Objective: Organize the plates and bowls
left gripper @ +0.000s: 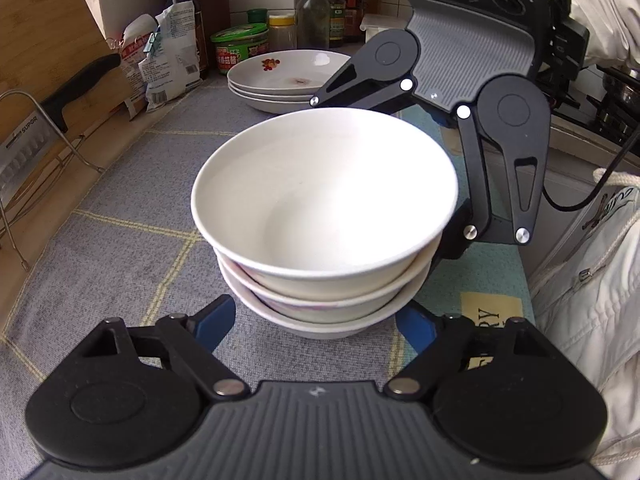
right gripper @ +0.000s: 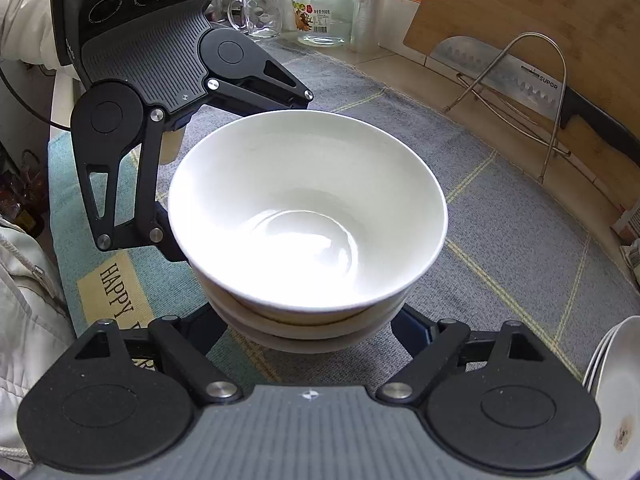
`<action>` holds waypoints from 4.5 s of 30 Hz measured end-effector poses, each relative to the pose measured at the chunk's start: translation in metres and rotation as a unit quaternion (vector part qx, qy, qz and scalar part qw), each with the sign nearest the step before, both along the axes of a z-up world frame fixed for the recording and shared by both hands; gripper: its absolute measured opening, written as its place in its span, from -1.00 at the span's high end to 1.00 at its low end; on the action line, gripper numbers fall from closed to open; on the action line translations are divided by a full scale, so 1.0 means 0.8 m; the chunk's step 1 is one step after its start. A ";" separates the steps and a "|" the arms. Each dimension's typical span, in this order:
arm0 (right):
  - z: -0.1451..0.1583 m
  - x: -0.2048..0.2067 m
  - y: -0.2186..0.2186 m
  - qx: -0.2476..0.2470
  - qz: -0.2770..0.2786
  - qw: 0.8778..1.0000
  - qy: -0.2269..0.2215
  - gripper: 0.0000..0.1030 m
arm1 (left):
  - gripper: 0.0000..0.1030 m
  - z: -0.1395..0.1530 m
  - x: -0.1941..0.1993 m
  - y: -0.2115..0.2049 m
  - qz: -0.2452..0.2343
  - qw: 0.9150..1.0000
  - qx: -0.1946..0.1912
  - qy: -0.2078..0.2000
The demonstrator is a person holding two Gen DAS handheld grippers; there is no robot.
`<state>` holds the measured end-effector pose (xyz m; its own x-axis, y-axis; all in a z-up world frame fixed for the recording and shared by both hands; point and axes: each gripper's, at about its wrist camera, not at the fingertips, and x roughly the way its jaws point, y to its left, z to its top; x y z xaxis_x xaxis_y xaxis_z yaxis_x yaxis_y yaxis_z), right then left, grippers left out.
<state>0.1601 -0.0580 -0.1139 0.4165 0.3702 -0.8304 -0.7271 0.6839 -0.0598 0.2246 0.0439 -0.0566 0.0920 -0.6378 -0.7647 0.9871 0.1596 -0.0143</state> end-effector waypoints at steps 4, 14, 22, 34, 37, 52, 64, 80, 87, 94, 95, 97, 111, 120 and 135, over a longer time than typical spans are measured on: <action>0.002 0.000 0.002 -0.003 0.009 1.000 0.001 -0.75 | -0.67 0.001 0.000 -0.003 -0.011 1.000 0.004 -0.003; 0.004 0.004 0.002 -0.005 0.019 1.000 0.010 -0.72 | -0.61 0.002 -0.001 -0.006 -0.030 1.000 0.007 0.000; 0.002 0.007 0.005 -0.002 0.017 1.000 0.011 -0.72 | -0.60 0.002 -0.001 -0.006 -0.026 1.000 0.004 0.001; 0.009 0.005 -0.002 -0.006 0.018 1.000 0.012 -0.71 | -0.60 0.009 -0.004 -0.018 -0.020 1.000 0.005 -0.001; 0.016 0.005 -0.010 -0.007 0.022 1.000 0.010 -0.71 | -0.60 0.016 -0.003 -0.029 -0.014 1.000 0.003 -0.002; 0.062 0.029 -0.107 -0.014 0.061 0.998 0.001 -0.71 | -0.60 0.051 0.009 -0.128 0.027 0.999 -0.012 -0.021; 0.088 0.042 -0.208 -0.024 0.060 0.998 -0.024 -0.71 | -0.60 0.060 0.025 -0.226 0.019 0.999 -0.016 -0.045; 0.079 0.055 -0.308 -0.034 0.013 0.999 -0.029 -0.71 | -0.60 0.029 0.042 -0.324 -0.015 0.998 -0.009 -0.058; 0.071 0.061 -0.331 -0.030 0.002 0.999 -0.020 -0.71 | -0.60 0.019 0.050 -0.340 -0.018 0.998 -0.003 -0.055; 0.065 0.065 -0.336 -0.028 0.002 1.000 -0.014 -0.71 | -0.61 0.014 0.056 -0.344 -0.015 0.999 0.000 -0.047; 0.065 0.065 -0.336 -0.028 0.002 1.000 -0.014 -0.71 | -0.61 0.013 0.057 -0.344 -0.014 0.999 0.000 -0.047; 0.063 0.066 -0.337 -0.027 0.002 1.000 -0.013 -0.71 | -0.61 0.012 0.058 -0.345 -0.014 0.999 0.001 -0.046; 0.059 0.073 -0.341 -0.007 -0.013 1.000 -0.005 -0.78 | -0.77 0.010 0.060 -0.339 0.000 0.999 -0.010 -0.046; 0.067 0.064 -0.338 0.009 -0.040 0.999 -0.026 -1.00 | -0.87 0.013 0.043 -0.312 0.049 0.995 -0.039 -0.073; 0.081 -0.024 -0.274 0.002 -0.261 0.963 -0.064 -1.00 | -0.99 0.061 -0.026 -0.207 0.262 0.949 -0.143 -0.103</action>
<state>0.1406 -0.2775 -0.0491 0.6453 0.0853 -0.7592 -0.2707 0.9548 -0.1228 0.2037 -0.1218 -0.0082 0.5823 -0.6416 -0.4992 0.7598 0.6480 0.0534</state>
